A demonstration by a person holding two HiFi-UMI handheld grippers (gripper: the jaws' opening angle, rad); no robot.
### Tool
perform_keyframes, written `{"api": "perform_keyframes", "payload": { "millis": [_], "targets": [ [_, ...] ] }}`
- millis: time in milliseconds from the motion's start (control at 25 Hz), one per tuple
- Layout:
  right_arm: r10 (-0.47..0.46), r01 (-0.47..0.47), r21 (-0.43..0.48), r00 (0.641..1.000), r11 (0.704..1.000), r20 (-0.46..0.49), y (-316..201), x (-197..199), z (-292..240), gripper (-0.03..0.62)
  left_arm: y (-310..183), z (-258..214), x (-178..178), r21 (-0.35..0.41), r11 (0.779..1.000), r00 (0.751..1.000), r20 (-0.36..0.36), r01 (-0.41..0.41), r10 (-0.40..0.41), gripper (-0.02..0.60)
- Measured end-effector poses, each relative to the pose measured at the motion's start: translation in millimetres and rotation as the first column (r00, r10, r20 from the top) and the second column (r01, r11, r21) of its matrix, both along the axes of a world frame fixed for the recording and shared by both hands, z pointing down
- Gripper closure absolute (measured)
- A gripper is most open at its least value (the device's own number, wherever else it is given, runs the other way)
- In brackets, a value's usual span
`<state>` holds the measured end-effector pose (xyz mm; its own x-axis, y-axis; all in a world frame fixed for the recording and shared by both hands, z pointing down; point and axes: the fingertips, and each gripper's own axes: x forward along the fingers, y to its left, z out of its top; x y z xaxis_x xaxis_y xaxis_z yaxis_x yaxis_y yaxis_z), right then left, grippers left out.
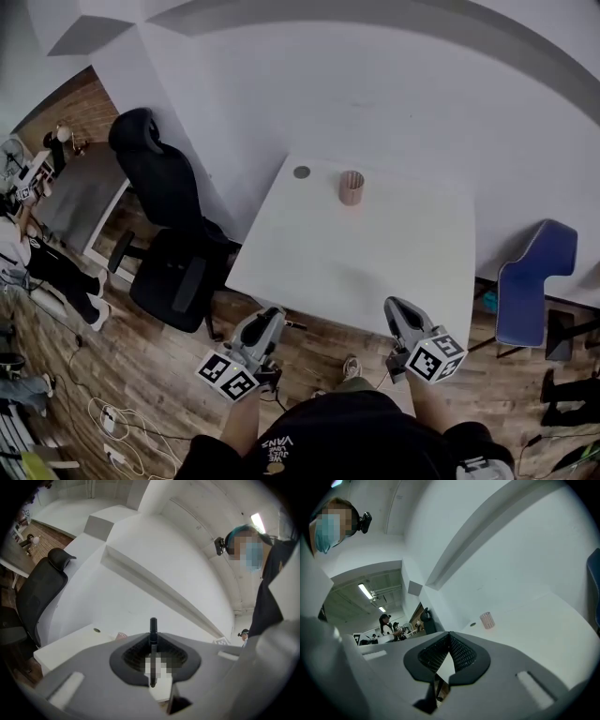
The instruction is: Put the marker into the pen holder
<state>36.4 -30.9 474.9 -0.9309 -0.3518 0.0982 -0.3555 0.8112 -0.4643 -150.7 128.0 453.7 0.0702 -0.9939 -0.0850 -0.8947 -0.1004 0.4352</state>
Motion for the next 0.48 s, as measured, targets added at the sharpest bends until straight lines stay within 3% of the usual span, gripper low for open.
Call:
{"api": "perform_keyframes", "payload": {
  "millis": [480],
  "targets": [
    [-0.062, 0.062, -0.026, 0.998, 0.998, 0.001, -77, -7, 13, 0.594, -81, -1, -2, 0.002, 0.999, 0.998, 0.024, 0.05, -0.05, 0.492]
  ]
}}
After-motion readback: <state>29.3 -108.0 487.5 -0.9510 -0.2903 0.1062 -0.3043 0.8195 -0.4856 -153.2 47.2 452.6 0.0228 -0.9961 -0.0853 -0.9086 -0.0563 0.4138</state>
